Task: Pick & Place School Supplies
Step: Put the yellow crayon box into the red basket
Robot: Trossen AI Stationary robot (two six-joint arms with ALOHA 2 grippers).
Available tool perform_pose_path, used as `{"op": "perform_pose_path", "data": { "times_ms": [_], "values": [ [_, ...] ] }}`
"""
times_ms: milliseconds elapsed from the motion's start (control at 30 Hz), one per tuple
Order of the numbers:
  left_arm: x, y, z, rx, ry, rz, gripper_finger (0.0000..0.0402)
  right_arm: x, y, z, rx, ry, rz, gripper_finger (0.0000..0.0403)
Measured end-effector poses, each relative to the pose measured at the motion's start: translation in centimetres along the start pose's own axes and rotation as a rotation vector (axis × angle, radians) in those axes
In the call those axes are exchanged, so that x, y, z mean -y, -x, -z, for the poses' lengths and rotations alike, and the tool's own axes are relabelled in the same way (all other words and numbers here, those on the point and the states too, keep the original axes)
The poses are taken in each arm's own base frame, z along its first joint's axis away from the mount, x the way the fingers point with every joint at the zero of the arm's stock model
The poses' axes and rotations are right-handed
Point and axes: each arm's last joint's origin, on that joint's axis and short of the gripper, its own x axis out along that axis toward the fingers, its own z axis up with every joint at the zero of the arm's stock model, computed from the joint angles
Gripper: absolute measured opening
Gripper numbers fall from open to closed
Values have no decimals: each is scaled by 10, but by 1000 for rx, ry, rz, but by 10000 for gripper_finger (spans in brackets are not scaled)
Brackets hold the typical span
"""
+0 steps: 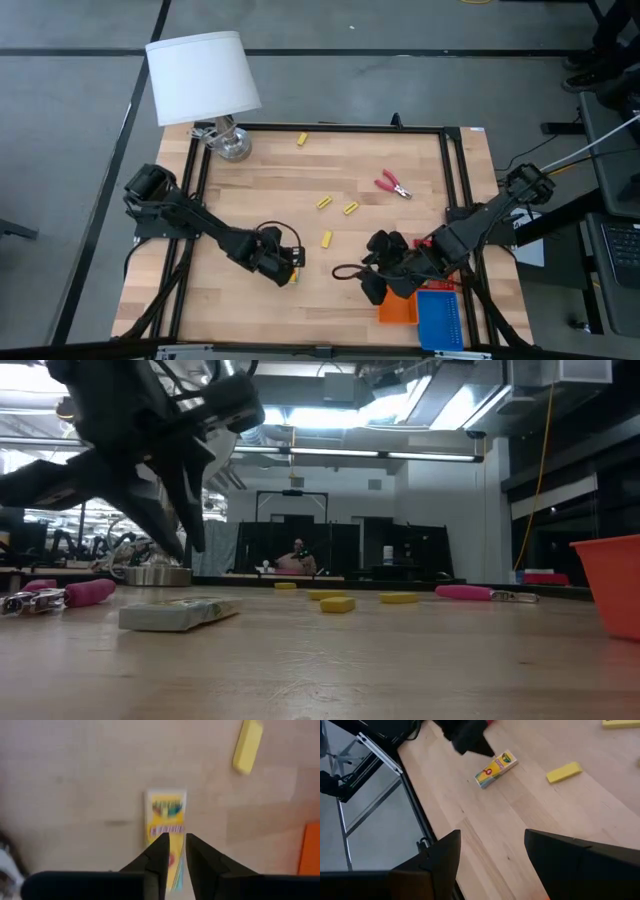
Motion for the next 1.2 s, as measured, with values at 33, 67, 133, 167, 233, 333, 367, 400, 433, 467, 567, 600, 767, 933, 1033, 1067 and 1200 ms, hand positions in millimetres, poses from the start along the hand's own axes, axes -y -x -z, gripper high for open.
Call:
{"op": "perform_pose_path", "data": {
  "times_ms": [33,67,133,167,233,333,367,400,433,467,567,600,767,933,1033,1067,1200],
  "values": [
    [1,-1,-3,12,-7,0,56,-1,1,1,4,-9,-3,224],
    [2,-2,-5,19,-21,0,56,-1,2,2,5,-10,-6,224],
    [4,-3,-8,7,-53,-6,63,-2,2,3,2,-10,-10,224],
    [4,-4,-8,-17,-71,-16,70,-2,3,4,3,-15,-11,224],
    [5,-4,-8,-77,-96,-28,89,-3,3,5,4,-21,-15,224],
    [5,-4,-6,-159,-112,-52,128,-3,3,5,4,-22,-15,224],
    [5,-4,-6,-175,-112,-58,142,-3,3,5,7,-22,-14,224],
    [5,-3,-5,-181,-108,-64,155,-3,3,5,10,-22,-13,224],
    [5,-2,-4,-182,-107,-73,167,-3,3,5,11,-20,-13,224],
    [6,1,-3,-178,-104,-83,176,-3,3,5,11,-17,-13,224],
    [9,10,-3,-137,-98,-126,187,-3,3,5,10,-3,-13,224],
    [10,13,-3,-121,-100,-140,186,-3,3,5,10,0,-13,224],
    [23,31,-5,-62,-109,-163,175,-3,3,5,10,17,-14,224],
    [33,28,-1,-69,-105,-151,171,-3,3,5,9,28,-14,224],
    [42,14,7,-100,-137,-192,170,-3,3,5,7,28,-14,224],
    [47,10,10,-110,-153,-197,170,-3,3,5,7,29,-14,224],
    [59,3,16,-96,-242,-316,170,-3,4,5,0,31,-18,224]
  ]
}}
